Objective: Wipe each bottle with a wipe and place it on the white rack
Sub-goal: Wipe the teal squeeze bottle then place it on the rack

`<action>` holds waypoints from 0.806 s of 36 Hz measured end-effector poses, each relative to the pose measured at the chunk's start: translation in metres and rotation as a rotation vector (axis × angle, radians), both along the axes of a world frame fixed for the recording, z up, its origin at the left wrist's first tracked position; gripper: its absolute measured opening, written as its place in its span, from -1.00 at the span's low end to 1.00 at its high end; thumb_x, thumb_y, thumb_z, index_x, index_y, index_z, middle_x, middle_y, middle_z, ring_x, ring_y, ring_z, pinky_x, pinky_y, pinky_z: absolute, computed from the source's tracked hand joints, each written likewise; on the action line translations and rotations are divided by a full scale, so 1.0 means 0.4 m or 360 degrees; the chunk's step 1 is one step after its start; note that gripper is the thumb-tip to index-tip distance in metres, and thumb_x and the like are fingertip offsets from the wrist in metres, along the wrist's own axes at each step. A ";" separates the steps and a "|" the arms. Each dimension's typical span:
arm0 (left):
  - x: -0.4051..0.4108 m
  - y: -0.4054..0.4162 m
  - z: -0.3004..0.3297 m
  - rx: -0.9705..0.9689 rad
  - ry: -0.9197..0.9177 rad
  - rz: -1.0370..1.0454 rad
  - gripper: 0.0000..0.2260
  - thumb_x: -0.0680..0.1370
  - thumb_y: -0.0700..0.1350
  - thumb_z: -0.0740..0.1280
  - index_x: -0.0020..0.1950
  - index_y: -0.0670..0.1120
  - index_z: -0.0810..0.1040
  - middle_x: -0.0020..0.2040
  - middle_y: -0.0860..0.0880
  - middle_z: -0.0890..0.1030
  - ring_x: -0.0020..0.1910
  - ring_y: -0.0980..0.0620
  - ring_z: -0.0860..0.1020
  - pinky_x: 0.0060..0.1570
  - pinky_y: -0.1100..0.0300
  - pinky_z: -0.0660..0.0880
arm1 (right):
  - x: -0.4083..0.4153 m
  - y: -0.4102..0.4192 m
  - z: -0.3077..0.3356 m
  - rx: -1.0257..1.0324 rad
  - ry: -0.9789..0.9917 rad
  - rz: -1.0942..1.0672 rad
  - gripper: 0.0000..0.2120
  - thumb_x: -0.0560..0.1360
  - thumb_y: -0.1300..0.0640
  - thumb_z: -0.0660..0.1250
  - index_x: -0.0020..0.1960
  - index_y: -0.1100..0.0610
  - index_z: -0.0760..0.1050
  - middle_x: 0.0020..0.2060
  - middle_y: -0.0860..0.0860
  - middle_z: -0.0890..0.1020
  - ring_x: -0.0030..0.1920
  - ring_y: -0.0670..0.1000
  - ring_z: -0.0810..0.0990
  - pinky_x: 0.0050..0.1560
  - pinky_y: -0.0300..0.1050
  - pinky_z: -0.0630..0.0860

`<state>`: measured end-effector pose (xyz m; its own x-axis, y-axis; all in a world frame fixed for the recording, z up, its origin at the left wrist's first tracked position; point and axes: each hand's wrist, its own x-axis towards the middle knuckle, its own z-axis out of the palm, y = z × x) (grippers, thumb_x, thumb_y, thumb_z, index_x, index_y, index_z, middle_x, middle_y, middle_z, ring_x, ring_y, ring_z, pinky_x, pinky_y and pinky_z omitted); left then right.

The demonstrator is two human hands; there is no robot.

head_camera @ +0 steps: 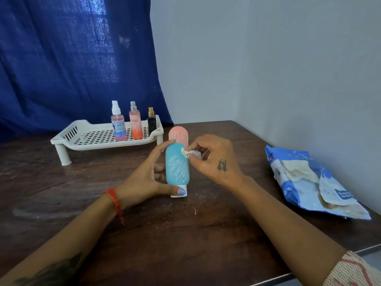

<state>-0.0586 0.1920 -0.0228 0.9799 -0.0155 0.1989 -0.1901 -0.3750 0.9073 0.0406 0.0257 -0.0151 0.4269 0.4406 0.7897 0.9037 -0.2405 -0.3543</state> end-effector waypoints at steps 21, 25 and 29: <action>0.001 0.003 -0.001 0.0018 0.0015 0.0006 -0.02 0.16 -0.15 0.61 0.39 0.34 0.15 0.12 -0.08 0.63 0.05 -0.03 0.64 0.08 0.03 0.57 | -0.008 0.002 0.009 0.0069 0.0040 0.0014 -0.88 0.41 0.15 0.45 -0.07 0.14 0.63 -0.16 -0.01 0.67 -0.23 -0.15 0.57 -0.23 -0.48 0.46; 0.000 0.002 0.000 0.0015 0.0010 0.0002 -0.01 0.20 -0.22 0.61 0.43 0.29 0.13 0.12 -0.10 0.64 0.05 -0.04 0.64 0.10 -0.01 0.57 | -0.011 -0.003 0.014 -0.0033 0.0101 0.0146 -0.89 0.38 0.14 0.46 -0.13 0.17 0.64 -0.20 0.00 0.67 -0.24 -0.13 0.58 -0.24 -0.46 0.47; -0.001 0.001 -0.001 -0.0003 0.0014 -0.0002 0.02 0.16 -0.18 0.64 0.42 0.29 0.14 0.10 -0.10 0.64 0.05 -0.04 0.64 0.08 0.03 0.58 | -0.004 -0.007 0.011 -0.0052 0.0123 0.0052 -0.93 0.37 0.13 0.46 -0.20 0.13 0.65 -0.27 -0.05 0.65 -0.30 -0.15 0.56 -0.29 -0.45 0.47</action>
<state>-0.0589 0.1922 -0.0231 0.9815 -0.0165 0.1906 -0.1829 -0.3732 0.9095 0.0389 0.0230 -0.0108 0.4711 0.4802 0.7399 0.8814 -0.2240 -0.4158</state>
